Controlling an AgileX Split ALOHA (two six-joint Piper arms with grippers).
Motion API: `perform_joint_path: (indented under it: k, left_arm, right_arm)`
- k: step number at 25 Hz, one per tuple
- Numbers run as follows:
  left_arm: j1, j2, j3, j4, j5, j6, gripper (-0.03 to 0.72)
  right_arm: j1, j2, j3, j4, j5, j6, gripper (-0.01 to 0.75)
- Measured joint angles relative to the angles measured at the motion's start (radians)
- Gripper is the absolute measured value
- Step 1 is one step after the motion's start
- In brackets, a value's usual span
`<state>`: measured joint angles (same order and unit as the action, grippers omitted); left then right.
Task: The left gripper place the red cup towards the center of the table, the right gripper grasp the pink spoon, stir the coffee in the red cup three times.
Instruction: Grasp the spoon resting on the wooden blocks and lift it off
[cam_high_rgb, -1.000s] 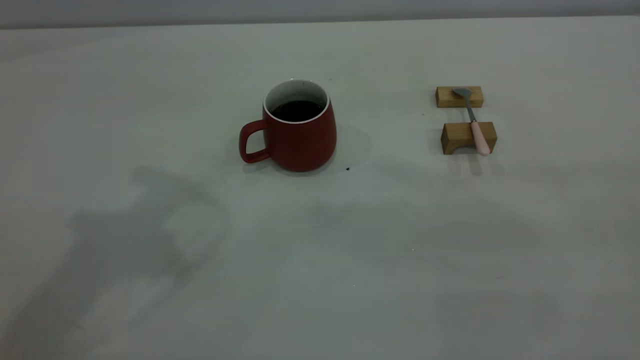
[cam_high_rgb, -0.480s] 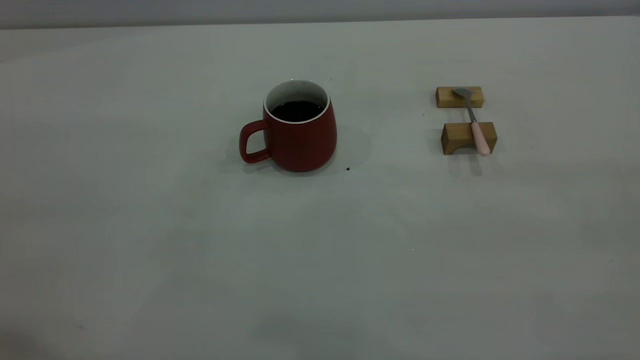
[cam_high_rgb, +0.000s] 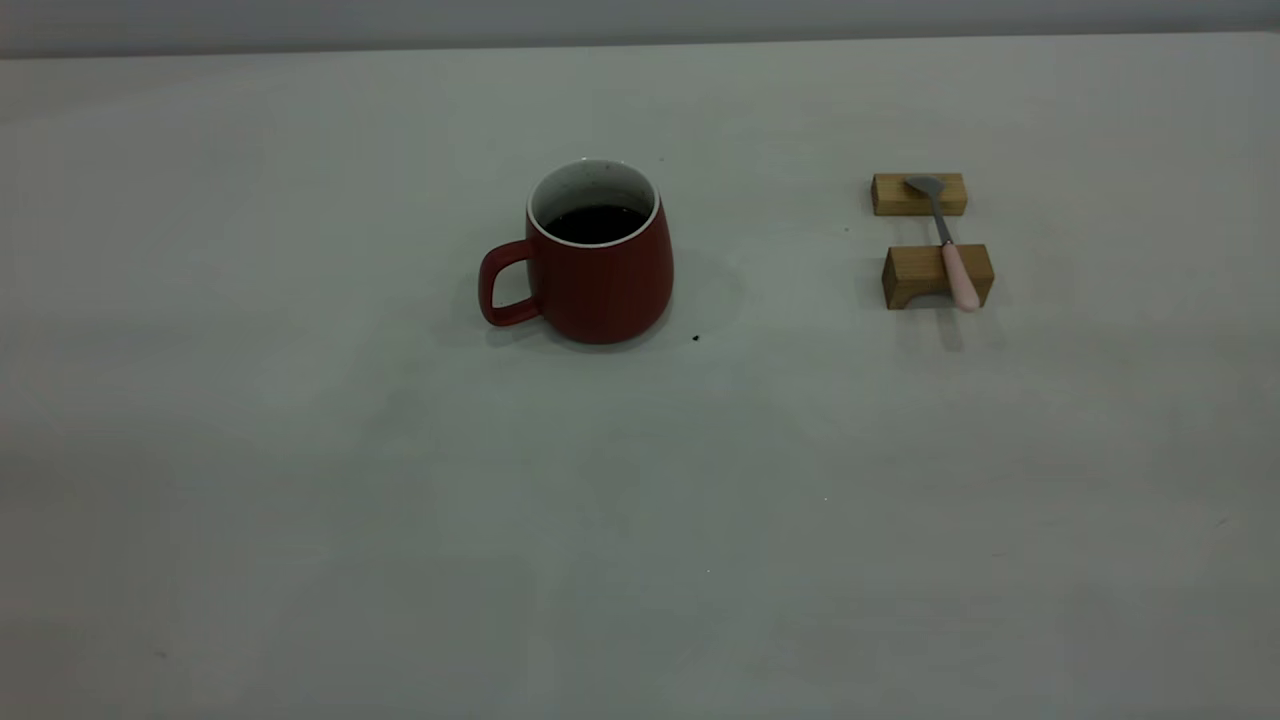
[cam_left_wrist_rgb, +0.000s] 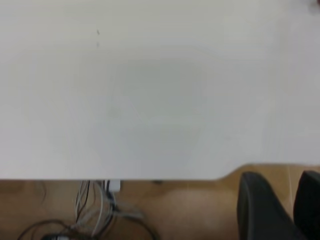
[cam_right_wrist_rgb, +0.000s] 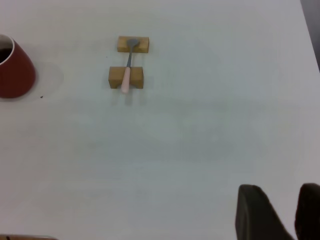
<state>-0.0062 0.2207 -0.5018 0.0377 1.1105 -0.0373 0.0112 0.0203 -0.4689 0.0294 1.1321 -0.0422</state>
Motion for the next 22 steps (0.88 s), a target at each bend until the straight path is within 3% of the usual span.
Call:
perform_joint_path:
  k: [10,22]
  left_arm:
    - [0.041,-0.232,0.016,-0.004,0.014,0.004,0.244]
    - [0.041,-0.239,0.016,-0.004,0.02,0.004,0.244]
  right_arm:
    - [0.0,0.0,0.0,0.0,0.0,0.0,0.238]
    - [0.0,0.0,0.0,0.0,0.0,0.0,0.238]
